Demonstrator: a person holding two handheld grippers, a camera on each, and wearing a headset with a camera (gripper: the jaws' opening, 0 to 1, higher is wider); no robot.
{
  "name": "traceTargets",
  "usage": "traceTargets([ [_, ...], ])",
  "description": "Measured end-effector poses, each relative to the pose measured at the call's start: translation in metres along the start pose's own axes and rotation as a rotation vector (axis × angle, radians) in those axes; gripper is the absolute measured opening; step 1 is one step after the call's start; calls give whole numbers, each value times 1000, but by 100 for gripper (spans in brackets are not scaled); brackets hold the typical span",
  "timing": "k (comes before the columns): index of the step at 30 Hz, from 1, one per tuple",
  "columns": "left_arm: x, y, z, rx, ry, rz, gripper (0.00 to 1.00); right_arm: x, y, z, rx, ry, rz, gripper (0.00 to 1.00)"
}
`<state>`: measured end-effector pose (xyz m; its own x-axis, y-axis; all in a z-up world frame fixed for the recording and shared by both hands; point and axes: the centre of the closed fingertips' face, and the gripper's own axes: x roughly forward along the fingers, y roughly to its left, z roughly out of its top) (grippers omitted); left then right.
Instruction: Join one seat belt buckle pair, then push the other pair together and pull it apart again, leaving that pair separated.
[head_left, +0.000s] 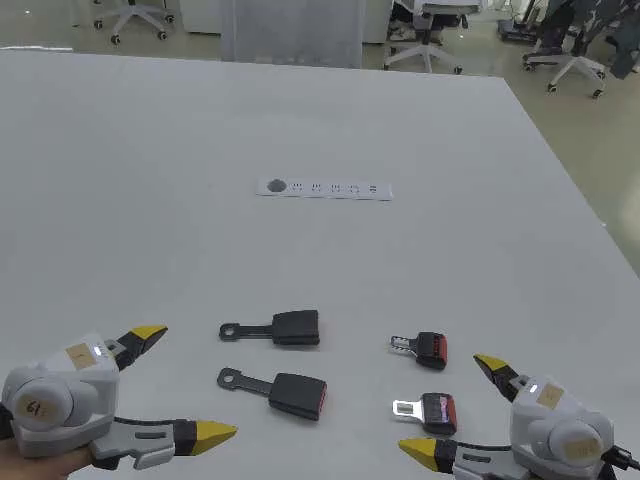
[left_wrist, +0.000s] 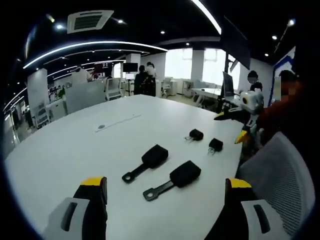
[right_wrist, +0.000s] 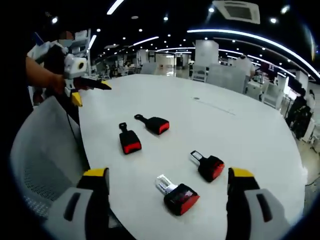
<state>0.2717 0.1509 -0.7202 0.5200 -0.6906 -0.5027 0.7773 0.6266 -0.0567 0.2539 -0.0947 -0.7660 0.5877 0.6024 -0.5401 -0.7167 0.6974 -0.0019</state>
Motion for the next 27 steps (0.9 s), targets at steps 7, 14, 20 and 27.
traceTargets([
  [7, 0, -1, 0, -3, -1, 3, 100, -1, 3, -2, 11, 3, 1, 100],
  [14, -1, -1, -1, -3, 0, 5, 100, 0, 3, -3, 15, 1, 3, 100],
  [20, 0, -2, -1, -3, 4, 4, 100, -1, 2, -4, 17, 2, 2, 100],
  [27, 2, -3, 0, -1, 4, 1, 100, -2, 1, -4, 17, 4, 5, 100],
])
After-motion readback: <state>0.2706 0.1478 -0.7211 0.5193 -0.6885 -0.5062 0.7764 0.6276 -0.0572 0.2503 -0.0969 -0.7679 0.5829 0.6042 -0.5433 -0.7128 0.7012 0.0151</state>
